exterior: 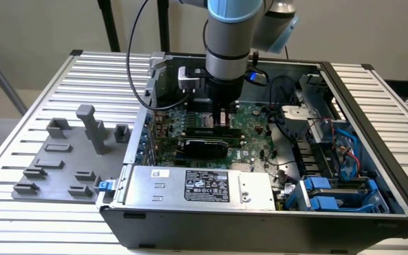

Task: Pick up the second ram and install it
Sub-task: 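Insert the second ram into the second slot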

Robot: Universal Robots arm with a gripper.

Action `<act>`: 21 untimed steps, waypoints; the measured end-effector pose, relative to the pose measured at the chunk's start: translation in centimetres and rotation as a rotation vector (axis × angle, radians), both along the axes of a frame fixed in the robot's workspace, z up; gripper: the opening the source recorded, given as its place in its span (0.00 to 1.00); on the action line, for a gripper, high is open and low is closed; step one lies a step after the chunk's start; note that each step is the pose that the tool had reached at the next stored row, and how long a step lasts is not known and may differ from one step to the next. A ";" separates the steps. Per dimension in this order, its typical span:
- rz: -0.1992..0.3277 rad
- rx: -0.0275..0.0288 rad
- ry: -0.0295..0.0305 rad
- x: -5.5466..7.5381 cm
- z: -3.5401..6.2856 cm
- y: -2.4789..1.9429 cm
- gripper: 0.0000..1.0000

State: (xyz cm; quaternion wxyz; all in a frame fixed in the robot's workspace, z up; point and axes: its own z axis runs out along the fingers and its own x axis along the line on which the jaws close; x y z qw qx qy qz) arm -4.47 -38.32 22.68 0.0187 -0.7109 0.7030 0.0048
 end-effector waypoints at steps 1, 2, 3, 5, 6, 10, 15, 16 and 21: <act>0.000 0.0000 0.0000 0.0 -0.01 0.01 0.14; 0.000 0.0001 0.0000 0.0 -0.03 0.02 0.14; 0.000 0.0000 0.0000 0.0 -0.04 0.03 0.14; 0.000 -0.0001 0.0001 0.0 -0.04 0.02 0.14; -0.001 -0.0001 0.0001 0.0 -0.05 0.02 0.14; -0.009 -0.0002 0.0001 0.0 -0.07 0.03 0.14; -0.017 -0.0018 0.0000 0.0 -0.13 0.03 0.14; -0.017 -0.0023 0.0000 0.0 -0.15 0.03 0.14; -0.018 -0.0045 -0.0001 0.0 -0.26 0.03 0.14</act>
